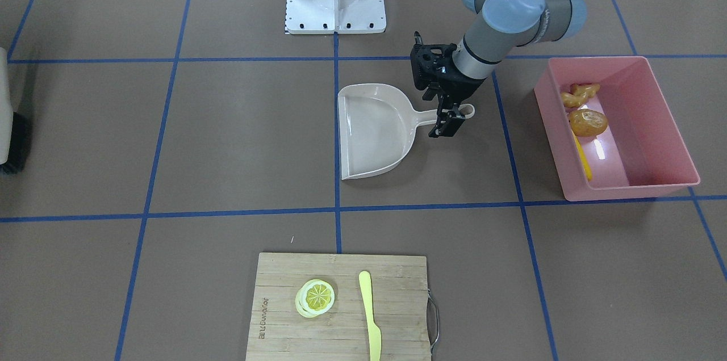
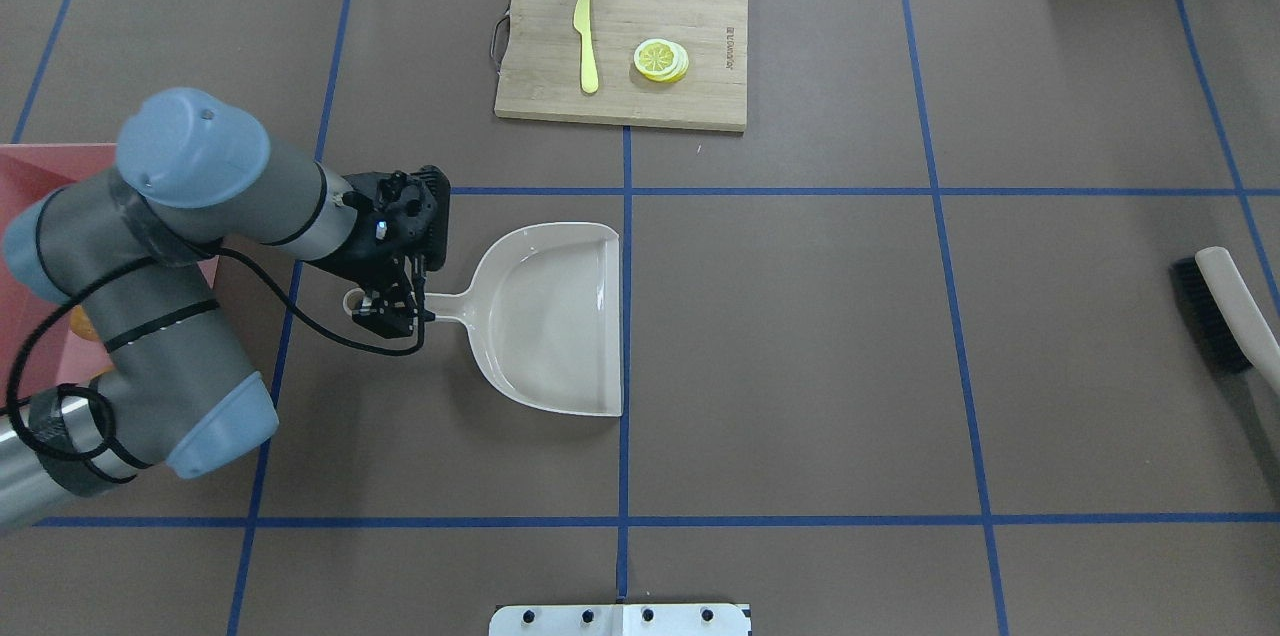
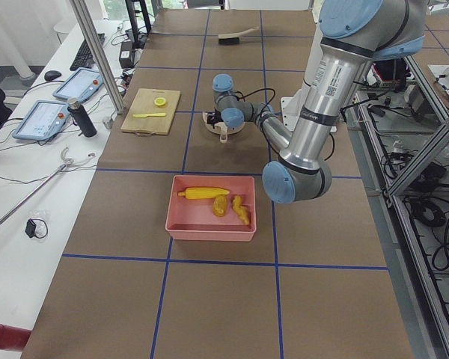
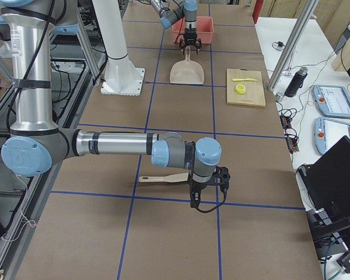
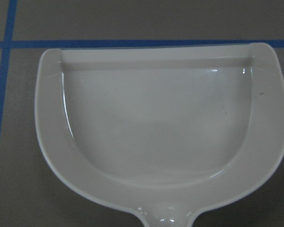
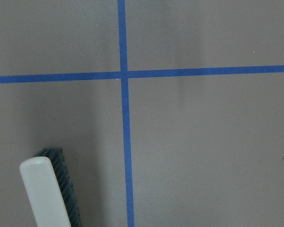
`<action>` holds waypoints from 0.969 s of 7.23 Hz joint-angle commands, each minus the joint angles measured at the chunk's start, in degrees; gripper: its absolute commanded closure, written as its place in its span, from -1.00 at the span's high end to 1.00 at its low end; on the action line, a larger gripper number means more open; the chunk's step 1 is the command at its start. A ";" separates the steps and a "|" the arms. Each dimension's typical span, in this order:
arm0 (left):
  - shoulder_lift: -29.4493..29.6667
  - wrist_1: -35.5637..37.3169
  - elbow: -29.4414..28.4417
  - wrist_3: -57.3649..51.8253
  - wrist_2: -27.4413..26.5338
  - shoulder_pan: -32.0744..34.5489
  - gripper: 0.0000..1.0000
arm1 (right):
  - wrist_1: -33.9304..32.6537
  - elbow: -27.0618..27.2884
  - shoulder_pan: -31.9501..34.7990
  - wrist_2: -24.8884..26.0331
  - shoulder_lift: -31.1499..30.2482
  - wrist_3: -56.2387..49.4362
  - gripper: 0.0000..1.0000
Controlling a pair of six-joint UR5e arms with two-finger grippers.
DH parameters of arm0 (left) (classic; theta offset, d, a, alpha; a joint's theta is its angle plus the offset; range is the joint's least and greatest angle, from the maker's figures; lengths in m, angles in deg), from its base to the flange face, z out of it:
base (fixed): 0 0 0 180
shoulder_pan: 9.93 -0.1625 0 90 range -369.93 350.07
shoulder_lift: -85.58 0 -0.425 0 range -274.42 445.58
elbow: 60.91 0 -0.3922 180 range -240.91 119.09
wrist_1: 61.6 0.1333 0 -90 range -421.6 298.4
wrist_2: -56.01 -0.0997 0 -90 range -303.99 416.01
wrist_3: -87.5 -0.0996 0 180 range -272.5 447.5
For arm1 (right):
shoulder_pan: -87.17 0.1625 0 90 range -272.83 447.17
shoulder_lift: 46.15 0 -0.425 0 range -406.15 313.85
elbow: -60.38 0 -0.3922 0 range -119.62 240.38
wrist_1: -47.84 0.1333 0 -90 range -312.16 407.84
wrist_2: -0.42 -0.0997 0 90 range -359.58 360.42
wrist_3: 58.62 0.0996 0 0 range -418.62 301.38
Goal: Sweep and dump trash into bin
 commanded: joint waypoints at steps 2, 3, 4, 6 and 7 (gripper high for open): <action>-5.94 0.23 1.08 0.38 -3.78 12.76 0.97 | 0.47 0.04 0.00 -0.45 -0.13 -0.04 1.00; -8.22 0.23 1.08 0.21 -2.83 18.04 0.97 | 0.56 0.13 0.00 -0.36 0.40 -0.56 1.00; -11.73 0.14 1.17 0.12 2.22 25.40 0.97 | 0.56 0.13 0.00 -0.45 0.23 -0.13 1.00; -19.12 0.14 -2.84 0.04 20.30 39.91 0.97 | 0.56 -0.13 0.00 -0.10 0.40 -0.48 1.00; -19.93 0.92 -8.01 0.30 21.08 45.55 0.97 | 0.56 0.04 0.00 -0.10 0.40 -0.65 1.00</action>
